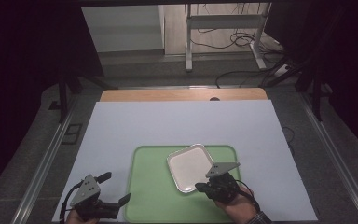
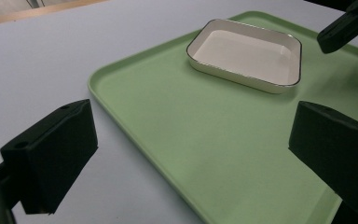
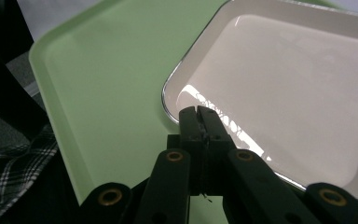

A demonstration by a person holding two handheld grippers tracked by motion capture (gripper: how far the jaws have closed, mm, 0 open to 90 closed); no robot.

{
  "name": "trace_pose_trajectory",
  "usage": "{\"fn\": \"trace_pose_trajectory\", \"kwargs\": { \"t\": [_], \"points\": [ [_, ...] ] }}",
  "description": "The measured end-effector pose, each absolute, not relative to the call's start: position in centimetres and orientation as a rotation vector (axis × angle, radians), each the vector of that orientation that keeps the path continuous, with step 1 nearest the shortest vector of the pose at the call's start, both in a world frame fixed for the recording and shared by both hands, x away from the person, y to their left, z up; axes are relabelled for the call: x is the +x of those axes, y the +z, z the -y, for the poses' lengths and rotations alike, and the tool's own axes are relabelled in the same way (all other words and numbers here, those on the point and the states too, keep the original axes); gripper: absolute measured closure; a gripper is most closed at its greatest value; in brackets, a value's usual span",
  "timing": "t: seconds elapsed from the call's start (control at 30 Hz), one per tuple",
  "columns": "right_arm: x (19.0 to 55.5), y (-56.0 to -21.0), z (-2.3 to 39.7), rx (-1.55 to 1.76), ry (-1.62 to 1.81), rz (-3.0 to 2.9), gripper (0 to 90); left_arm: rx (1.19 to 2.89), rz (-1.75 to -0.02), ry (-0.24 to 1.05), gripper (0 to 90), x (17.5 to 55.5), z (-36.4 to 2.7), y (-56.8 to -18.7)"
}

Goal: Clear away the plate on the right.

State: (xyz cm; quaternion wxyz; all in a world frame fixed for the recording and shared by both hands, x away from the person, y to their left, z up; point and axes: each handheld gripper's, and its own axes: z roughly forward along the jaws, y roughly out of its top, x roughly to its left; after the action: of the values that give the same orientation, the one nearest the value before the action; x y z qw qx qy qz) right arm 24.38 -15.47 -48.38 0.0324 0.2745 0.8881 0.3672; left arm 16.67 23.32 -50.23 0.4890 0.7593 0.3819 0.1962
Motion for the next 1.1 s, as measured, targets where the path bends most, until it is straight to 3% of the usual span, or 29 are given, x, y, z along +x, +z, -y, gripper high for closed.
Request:
{"fn": "trace_pose_trajectory", "kwargs": {
  "t": [1.1],
  "points": [
    [25.2, -51.4, 11.0, 0.719, 1.036, -2.813, 89.7, 1.855, -0.925, 0.48, 1.0, 16.7, -23.2, -50.2]
  ]
}}
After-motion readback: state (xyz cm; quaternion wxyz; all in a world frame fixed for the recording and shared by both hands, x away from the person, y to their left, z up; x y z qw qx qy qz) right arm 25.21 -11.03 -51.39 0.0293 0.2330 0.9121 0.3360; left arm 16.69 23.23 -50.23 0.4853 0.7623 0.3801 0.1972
